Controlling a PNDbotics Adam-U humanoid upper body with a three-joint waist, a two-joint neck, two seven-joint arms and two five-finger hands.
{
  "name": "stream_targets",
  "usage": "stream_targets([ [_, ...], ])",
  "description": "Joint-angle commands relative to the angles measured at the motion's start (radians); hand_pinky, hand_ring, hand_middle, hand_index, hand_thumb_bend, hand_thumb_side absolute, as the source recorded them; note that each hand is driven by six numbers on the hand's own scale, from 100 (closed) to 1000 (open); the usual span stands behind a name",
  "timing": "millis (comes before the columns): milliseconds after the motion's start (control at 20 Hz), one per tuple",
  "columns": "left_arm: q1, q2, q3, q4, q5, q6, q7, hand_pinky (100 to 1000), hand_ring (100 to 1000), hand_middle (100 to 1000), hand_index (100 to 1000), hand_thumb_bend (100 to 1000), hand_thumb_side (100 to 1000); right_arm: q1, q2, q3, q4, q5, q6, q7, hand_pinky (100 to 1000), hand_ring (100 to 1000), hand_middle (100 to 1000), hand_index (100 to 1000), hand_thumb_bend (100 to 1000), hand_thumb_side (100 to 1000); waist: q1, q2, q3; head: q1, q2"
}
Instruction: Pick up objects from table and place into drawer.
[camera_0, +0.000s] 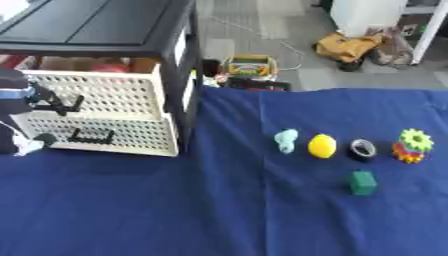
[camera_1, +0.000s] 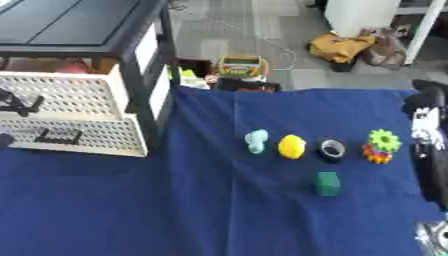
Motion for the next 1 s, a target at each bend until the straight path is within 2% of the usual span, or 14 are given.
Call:
stream_targets([
  [50,0.002,0.052,0.011,-0.026,0.014,0.011,0.005,100,100,100,821,174,387,-0.012,-0.013,-0.007,-0.016,-0.002,-0.003,-0.003,591,589,553,738,100,912,0.001,-0.027,0.001,0.001,-0.007],
  [1000,0.114,0.142,0.016,-0.184,0.103,0.086,0.05,100,100,100,823,136,381,-0.02,-0.012,-0.009,-0.016,-0.002,-0.004,-0.006,592,589,553,739,100,912,-0.005,-0.022,-0.001,0.007,-0.015],
])
